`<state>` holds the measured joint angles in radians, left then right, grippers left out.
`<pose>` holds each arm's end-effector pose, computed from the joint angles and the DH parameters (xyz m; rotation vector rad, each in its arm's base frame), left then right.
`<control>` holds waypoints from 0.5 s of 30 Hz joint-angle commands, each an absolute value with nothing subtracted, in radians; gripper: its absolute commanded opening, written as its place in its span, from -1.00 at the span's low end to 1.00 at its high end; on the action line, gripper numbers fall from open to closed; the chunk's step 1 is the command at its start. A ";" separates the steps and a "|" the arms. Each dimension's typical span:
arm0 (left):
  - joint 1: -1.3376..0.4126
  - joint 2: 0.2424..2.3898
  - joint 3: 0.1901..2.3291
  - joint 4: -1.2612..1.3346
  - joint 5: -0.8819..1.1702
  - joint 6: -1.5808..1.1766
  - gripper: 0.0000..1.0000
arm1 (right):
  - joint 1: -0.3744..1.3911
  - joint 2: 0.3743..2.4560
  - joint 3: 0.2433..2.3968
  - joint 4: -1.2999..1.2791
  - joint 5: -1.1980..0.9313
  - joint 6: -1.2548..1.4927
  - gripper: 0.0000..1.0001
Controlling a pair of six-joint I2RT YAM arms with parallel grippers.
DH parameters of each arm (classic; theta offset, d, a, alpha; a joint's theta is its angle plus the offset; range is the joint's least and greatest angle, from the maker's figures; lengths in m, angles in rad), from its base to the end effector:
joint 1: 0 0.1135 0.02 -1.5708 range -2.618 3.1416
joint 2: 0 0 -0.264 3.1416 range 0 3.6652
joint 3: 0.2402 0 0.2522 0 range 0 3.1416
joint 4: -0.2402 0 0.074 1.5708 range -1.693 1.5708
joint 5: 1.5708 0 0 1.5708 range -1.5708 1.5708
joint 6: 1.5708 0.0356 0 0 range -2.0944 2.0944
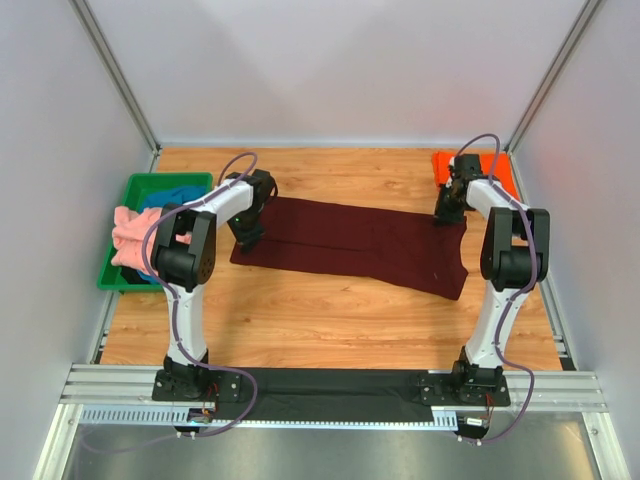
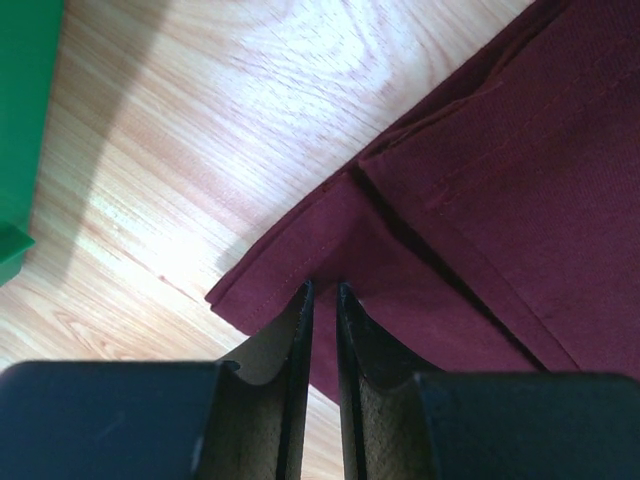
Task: Fold and stack the t-shirts
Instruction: Fold the tshirt
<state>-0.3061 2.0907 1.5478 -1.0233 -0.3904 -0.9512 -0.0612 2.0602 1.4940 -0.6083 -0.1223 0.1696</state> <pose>0.3782 -0.1053 0.1605 -0.9120 2.7248 0.4556 0.4247 -0.0217 0.1649 0.2827 2.7316 0.1977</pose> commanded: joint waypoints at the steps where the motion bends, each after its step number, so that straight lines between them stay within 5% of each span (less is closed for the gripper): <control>1: -0.299 2.125 1.572 -1.066 -0.451 -0.965 -0.58 | -0.077 2.002 1.493 -0.555 -0.063 0.183 -0.99; 15: -0.299 2.123 1.614 -1.088 -0.431 -0.965 -0.57 | -0.081 1.965 1.463 -0.554 0.049 0.242 -0.99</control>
